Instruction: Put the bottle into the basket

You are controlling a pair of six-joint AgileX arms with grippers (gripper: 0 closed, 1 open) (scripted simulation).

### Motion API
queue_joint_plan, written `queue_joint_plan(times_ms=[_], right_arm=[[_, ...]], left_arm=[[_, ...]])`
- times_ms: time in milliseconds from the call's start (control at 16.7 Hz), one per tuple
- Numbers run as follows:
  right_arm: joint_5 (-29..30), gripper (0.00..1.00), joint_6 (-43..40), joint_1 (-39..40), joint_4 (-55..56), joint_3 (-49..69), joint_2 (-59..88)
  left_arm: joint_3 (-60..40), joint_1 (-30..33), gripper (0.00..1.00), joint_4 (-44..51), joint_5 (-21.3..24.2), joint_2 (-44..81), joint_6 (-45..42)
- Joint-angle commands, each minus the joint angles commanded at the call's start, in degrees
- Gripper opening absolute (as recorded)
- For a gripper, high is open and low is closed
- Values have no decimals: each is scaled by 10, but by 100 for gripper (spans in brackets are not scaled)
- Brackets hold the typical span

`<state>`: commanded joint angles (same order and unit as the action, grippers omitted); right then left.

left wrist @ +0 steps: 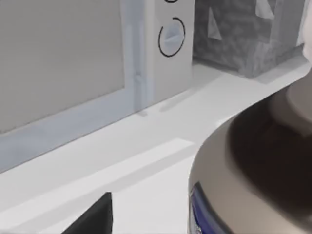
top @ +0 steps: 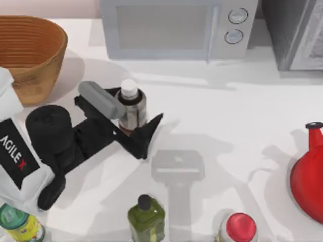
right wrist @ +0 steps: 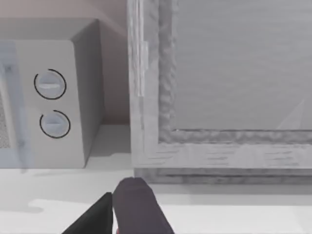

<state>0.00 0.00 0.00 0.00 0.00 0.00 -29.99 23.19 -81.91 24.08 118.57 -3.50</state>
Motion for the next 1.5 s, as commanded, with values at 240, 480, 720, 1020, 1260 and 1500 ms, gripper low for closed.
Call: queue_joint_plan(times_ms=[240, 480, 720, 1020, 1260, 1500], right_arm=[[0, 100, 0, 0, 0, 0, 0], [0, 100, 0, 0, 0, 0, 0], [0, 100, 0, 0, 0, 0, 0], [0, 100, 0, 0, 0, 0, 0], [0, 100, 0, 0, 0, 0, 0], [0, 100, 0, 0, 0, 0, 0]], left_arm=[[0, 0, 77, 0, 0, 0, 0], [0, 0, 47, 0, 0, 0, 0], [0, 0, 17, 0, 0, 0, 0], [0, 0, 0, 0, 0, 0, 0], [0, 0, 0, 0, 0, 0, 0], [-6, 0, 0, 8, -7, -7, 2]])
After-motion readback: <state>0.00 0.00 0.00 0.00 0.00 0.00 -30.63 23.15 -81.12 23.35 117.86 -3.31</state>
